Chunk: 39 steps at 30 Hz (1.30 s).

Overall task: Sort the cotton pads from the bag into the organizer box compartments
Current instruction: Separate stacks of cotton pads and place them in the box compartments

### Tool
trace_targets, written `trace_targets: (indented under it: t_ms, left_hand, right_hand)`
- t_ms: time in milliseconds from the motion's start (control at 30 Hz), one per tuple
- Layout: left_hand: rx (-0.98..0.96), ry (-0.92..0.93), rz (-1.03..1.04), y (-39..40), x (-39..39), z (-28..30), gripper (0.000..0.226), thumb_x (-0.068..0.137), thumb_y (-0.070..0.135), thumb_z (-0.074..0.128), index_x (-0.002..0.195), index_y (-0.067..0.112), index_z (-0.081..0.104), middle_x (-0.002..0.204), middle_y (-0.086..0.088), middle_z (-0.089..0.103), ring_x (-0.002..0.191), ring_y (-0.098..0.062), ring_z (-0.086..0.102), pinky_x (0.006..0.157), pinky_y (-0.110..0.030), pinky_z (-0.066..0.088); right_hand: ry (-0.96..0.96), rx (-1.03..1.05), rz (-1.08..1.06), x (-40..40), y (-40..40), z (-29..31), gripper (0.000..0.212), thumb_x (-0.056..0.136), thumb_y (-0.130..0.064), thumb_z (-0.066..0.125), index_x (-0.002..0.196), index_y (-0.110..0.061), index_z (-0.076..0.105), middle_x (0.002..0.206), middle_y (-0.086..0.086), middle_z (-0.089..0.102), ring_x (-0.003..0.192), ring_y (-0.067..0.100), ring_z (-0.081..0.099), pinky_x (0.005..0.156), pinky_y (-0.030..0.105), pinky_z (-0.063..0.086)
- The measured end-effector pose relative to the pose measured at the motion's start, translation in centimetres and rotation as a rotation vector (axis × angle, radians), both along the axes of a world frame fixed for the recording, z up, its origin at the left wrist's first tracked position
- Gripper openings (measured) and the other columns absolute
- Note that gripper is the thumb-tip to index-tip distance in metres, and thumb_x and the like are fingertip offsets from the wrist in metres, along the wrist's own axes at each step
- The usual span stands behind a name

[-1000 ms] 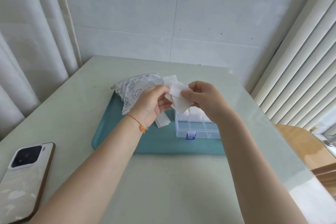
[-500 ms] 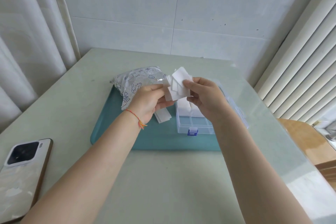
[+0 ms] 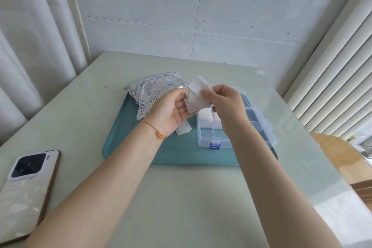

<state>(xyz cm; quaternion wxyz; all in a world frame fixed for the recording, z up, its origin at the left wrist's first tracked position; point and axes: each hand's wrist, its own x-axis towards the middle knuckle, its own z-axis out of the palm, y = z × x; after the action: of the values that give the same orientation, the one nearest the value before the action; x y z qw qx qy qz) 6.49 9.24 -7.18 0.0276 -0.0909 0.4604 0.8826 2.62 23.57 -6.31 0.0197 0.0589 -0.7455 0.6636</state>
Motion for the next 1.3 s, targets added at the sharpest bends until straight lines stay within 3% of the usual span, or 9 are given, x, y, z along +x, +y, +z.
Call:
trace_targets:
  t_ms: [133, 267, 367, 533, 633, 767, 933, 1033, 1300]
  left_hand:
    - [-0.013, -0.002, 0.028, 0.4, -0.1, -0.3, 0.018, 0.099, 0.014, 0.052, 0.102, 0.004, 0.067, 0.086, -0.01, 0.074, 0.078, -0.018, 0.072, 0.073, -0.027, 0.061]
    - [-0.025, -0.027, 0.087, 0.0, -0.3, -0.3, 0.018, 0.1, 0.012, 0.05, 0.096, 0.007, 0.066, 0.08, -0.006, 0.074, 0.072, -0.016, 0.072, 0.068, -0.026, 0.06]
    - [-0.137, -0.049, 0.118, -0.8, -0.3, -0.1, 0.016, 0.1, 0.009, 0.049, 0.098, 0.003, 0.065, 0.084, -0.012, 0.072, 0.066, -0.021, 0.071, 0.062, -0.029, 0.061]
    - [-0.497, -0.087, -0.199, -1.8, 0.3, 0.0, 0.017, 0.097, 0.008, 0.055, 0.107, -0.003, 0.064, 0.089, -0.018, 0.074, 0.071, -0.027, 0.073, 0.054, -0.028, 0.058]
    - [-0.487, -0.065, -0.296, -1.7, 0.4, 0.0, 0.011, 0.096, 0.003, 0.056, 0.1, -0.002, 0.065, 0.084, -0.013, 0.073, 0.067, -0.021, 0.072, 0.057, -0.026, 0.059]
    - [-0.408, -0.039, -0.402, -1.9, 0.5, 0.0, 0.017, 0.098, -0.003, 0.049, 0.102, -0.002, 0.066, 0.091, -0.012, 0.075, 0.079, -0.023, 0.074, 0.069, -0.028, 0.061]
    - [-0.34, 0.002, -0.491, -1.8, 1.0, 0.4, 0.023, 0.092, -0.014, 0.043, 0.096, -0.005, 0.064, 0.085, -0.013, 0.073, 0.077, -0.024, 0.073, 0.08, -0.033, 0.06]
    - [-0.332, 0.032, -0.523, -1.7, 1.0, 0.3, 0.024, 0.081, -0.011, 0.062, 0.103, -0.004, 0.066, 0.099, -0.016, 0.07, 0.09, -0.025, 0.071, 0.079, -0.03, 0.06]
    - [-0.39, 0.046, -0.469, -1.1, 0.5, -0.8, 0.032, 0.089, -0.019, 0.05, 0.105, 0.004, 0.066, 0.094, -0.005, 0.075, 0.087, -0.017, 0.073, 0.073, -0.024, 0.059]
  right_hand:
    - [0.022, 0.021, -0.004, 0.3, -0.3, 0.1, 0.015, 0.087, -0.013, 0.071, 0.077, -0.012, 0.059, 0.069, 0.0, 0.055, 0.05, 0.005, 0.045, 0.054, 0.017, 0.039]
    - [0.028, 0.067, -0.011, 0.1, 0.0, 0.1, 0.014, 0.087, -0.015, 0.07, 0.079, -0.014, 0.059, 0.074, 0.003, 0.057, 0.058, 0.014, 0.046, 0.059, 0.025, 0.041]
    - [0.037, 0.046, -0.002, -0.1, 1.0, 0.9, 0.011, 0.089, -0.013, 0.069, 0.083, -0.011, 0.06, 0.069, 0.001, 0.057, 0.052, 0.013, 0.044, 0.053, 0.022, 0.04]
    - [0.072, 0.161, 0.198, 0.2, 2.6, 2.2, 0.007, 0.089, -0.01, 0.07, 0.088, -0.005, 0.064, 0.069, 0.005, 0.057, 0.049, 0.011, 0.042, 0.046, 0.014, 0.036]
    - [0.068, 0.232, 0.284, 0.2, 3.0, 2.2, 0.007, 0.088, -0.011, 0.072, 0.087, -0.007, 0.067, 0.07, 0.004, 0.058, 0.053, 0.013, 0.041, 0.052, 0.018, 0.036]
    - [0.049, 0.262, 0.354, 0.3, 3.0, 2.0, 0.005, 0.087, -0.016, 0.073, 0.088, -0.013, 0.069, 0.074, 0.0, 0.062, 0.06, 0.016, 0.041, 0.06, 0.026, 0.035]
    - [0.043, 0.245, 0.345, 0.3, 2.8, 1.9, 0.006, 0.087, -0.014, 0.073, 0.09, -0.011, 0.069, 0.069, -0.007, 0.062, 0.052, 0.003, 0.046, 0.057, 0.015, 0.037]
    - [0.04, 0.253, 0.332, 0.3, 2.7, 1.7, 0.009, 0.088, -0.013, 0.072, 0.094, -0.006, 0.069, 0.071, -0.005, 0.062, 0.05, -0.001, 0.047, 0.055, 0.01, 0.037]
    - [0.006, 0.29, 0.337, 0.2, 2.6, 1.4, 0.004, 0.09, -0.017, 0.07, 0.09, -0.013, 0.068, 0.071, -0.009, 0.061, 0.05, -0.001, 0.047, 0.055, 0.012, 0.036]
